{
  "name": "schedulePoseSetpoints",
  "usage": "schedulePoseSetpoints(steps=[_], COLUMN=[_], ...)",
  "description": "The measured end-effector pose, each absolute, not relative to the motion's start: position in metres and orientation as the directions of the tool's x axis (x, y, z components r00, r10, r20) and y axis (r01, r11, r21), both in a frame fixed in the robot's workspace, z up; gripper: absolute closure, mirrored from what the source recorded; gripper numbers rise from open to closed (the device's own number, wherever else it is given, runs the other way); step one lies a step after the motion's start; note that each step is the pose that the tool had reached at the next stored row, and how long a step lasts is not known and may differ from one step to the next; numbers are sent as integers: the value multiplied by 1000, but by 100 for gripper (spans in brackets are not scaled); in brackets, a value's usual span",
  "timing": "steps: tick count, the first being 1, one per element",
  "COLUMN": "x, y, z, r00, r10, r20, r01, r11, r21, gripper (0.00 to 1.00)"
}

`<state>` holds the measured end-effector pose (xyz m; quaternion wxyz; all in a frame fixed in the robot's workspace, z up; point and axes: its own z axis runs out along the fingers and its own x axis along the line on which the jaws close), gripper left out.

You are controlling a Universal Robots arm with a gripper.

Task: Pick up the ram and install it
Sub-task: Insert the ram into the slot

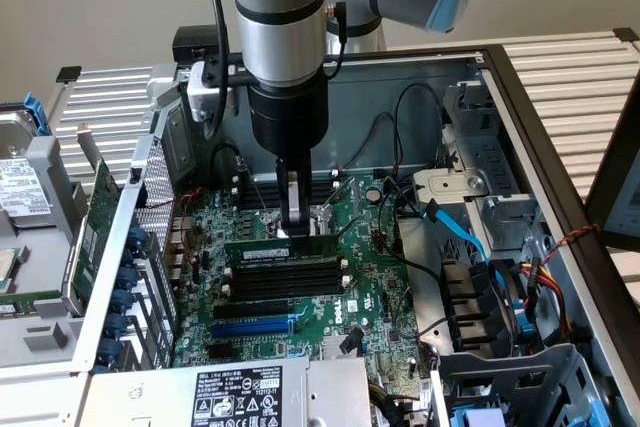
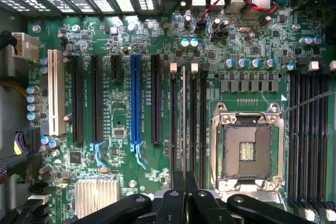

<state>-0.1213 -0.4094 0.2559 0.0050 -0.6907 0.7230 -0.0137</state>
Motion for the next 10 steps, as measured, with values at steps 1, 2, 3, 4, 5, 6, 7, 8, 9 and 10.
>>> schedulePoseSetpoints(steps=[1, 2, 3, 4, 5, 6, 7, 8, 9, 10], x=[-121, -121, -121, -121, -121, -121, -121, -121, -121, -121], y=[-409, -409, -409, -409, -409, -409, -409, -410, -410, -411], z=[256, 255, 254, 254, 253, 252, 251, 251, 250, 250], r00=[-43, -41, -39, -39, -38, -37, -37, -36, -36, -36], r10=[-999, -999, -999, -999, -999, -999, -999, -999, -999, -999], r20=[12, 12, 12, 12, 12, 12, 12, 12, 12, 12], r01=[-999, -999, -999, -999, -999, -999, -999, -999, -999, -999], r11=[42, 40, 39, 38, 37, 37, 36, 36, 36, 36], r21=[-27, -27, -27, -27, -27, -27, -27, -27, -27, -27], gripper=[88, 88, 88, 88, 88, 88, 88, 88, 88, 88])
